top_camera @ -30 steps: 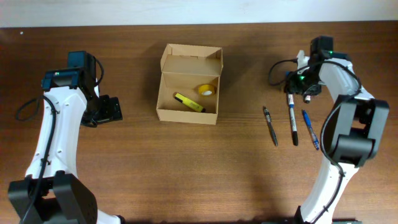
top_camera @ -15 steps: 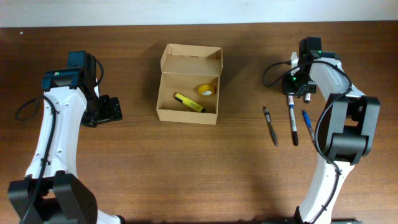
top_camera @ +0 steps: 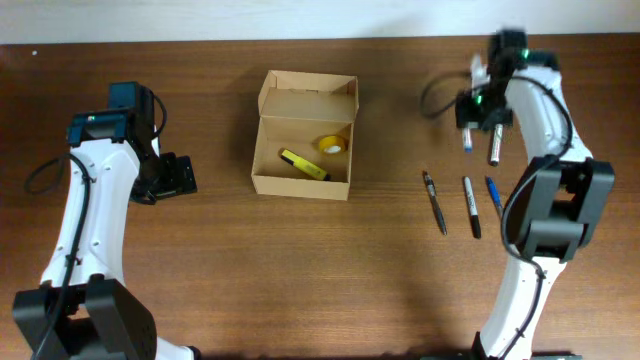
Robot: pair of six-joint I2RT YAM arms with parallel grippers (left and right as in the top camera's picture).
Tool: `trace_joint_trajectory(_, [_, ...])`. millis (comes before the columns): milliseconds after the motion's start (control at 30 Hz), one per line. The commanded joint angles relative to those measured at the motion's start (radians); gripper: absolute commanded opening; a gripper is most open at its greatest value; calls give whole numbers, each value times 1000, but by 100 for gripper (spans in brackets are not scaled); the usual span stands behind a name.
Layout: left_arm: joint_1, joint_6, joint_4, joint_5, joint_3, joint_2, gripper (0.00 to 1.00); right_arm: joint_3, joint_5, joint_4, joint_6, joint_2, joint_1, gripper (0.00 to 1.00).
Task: Pack container
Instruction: 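Carry the blue marker with the right gripper into the box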
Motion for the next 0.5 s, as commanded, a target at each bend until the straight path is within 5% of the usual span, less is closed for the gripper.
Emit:
trace_joint_trajectory(0, [4, 13, 2, 6, -6, -7, 100, 209, -26, -65, 8, -94, 82, 4])
trace_joint_trajectory(200, [4, 13, 3, 6, -6, -7, 100, 542, 17, -259, -121, -104, 288, 4])
trace_joint_trajectory(467, [4, 13, 2, 6, -6, -7, 100, 519, 117, -296, -341, -95, 559, 4])
